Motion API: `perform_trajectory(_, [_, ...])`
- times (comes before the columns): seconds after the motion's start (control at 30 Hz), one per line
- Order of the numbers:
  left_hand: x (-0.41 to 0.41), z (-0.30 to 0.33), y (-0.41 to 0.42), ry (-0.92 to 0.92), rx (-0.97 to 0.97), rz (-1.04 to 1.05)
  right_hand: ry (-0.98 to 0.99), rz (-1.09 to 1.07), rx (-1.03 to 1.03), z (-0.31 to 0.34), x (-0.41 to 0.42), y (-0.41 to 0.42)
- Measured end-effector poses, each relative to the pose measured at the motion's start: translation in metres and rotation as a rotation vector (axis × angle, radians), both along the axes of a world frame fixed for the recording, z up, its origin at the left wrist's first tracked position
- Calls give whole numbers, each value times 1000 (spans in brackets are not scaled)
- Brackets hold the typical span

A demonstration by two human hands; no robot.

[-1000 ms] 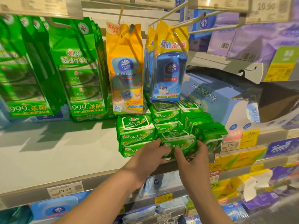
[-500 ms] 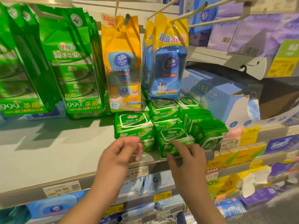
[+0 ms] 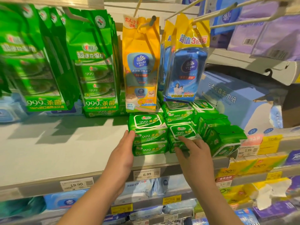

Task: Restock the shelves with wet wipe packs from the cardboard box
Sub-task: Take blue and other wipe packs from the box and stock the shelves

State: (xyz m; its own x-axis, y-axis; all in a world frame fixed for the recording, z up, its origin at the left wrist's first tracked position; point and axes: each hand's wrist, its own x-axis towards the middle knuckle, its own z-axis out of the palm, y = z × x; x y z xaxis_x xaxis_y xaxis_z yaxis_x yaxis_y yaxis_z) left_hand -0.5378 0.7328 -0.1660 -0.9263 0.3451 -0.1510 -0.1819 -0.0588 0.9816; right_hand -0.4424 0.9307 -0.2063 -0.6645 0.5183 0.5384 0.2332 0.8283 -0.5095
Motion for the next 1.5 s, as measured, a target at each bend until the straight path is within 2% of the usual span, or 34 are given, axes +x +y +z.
perform_trajectory(0.27, [4,9,4,-8,-16,-72,16,-28,-125,2,-5,-6])
perform_trajectory(0.6, [18,24,-1,-11,-90,-64,41,-91,-25,-7,-6,-13])
perform_trajectory(0.73, [24,23,-11,-69,-66,31,-5,-111,8,-12,-3,-24])
perform_trajectory(0.87, [32,24,-34,-41,-81,48,-9,-81,-44,-12,0,-43])
perform_trajectory(1.07, [48,23,-102,112,-193,115,-40,59,-184,-6,2,-97])
perform_trajectory(1.23, [87,20,-188,211,-312,213,-8,214,-70,-5,6,-174])
perform_trajectory(1.4, [141,10,-294,195,-383,411,-80,424,-58,-10,29,-281])
perform_trajectory(1.5, [182,3,-358,176,-404,534,-268,579,-160,-6,42,-344])
